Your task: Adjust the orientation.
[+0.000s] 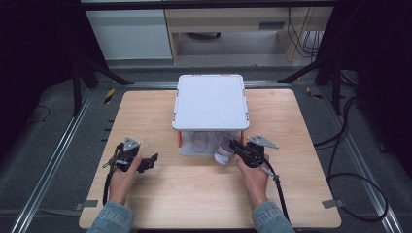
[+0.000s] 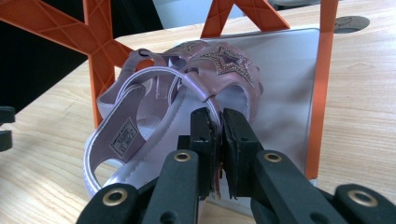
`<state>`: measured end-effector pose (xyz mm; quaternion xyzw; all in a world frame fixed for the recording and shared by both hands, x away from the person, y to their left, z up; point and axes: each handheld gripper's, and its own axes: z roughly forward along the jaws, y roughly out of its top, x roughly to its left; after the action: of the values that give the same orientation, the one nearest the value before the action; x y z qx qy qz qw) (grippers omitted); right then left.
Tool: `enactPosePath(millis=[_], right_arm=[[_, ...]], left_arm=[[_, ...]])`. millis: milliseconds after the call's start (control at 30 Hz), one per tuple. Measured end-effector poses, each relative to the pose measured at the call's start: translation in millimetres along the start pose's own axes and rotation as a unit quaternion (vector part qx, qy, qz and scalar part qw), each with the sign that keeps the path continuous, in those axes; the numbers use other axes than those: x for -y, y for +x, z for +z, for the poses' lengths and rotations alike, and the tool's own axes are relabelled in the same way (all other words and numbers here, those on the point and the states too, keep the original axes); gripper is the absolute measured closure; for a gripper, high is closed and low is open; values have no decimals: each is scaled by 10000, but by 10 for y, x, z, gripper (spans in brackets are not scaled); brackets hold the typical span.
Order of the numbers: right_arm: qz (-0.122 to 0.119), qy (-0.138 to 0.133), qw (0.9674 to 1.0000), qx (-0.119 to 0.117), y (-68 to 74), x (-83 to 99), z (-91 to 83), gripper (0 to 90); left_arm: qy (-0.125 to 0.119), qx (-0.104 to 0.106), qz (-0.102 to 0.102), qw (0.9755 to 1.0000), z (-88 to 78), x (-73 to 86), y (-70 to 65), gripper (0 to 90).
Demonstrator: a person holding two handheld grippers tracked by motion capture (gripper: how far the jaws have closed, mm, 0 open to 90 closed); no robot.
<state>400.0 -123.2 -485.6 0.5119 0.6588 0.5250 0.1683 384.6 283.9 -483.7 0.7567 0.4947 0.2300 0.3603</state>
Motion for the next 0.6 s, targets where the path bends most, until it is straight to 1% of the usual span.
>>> enactPosePath(millis=[433,600], right_arm=[[-44,-60,9999,114,-20,-63,59,833],[-128,-71,9997,179,-6,-77,86,833]], left_arm=[[-6,9,-6,10000,-2,-1,-1,139],[-17,13,-18,10000,0,-1,-2,139]])
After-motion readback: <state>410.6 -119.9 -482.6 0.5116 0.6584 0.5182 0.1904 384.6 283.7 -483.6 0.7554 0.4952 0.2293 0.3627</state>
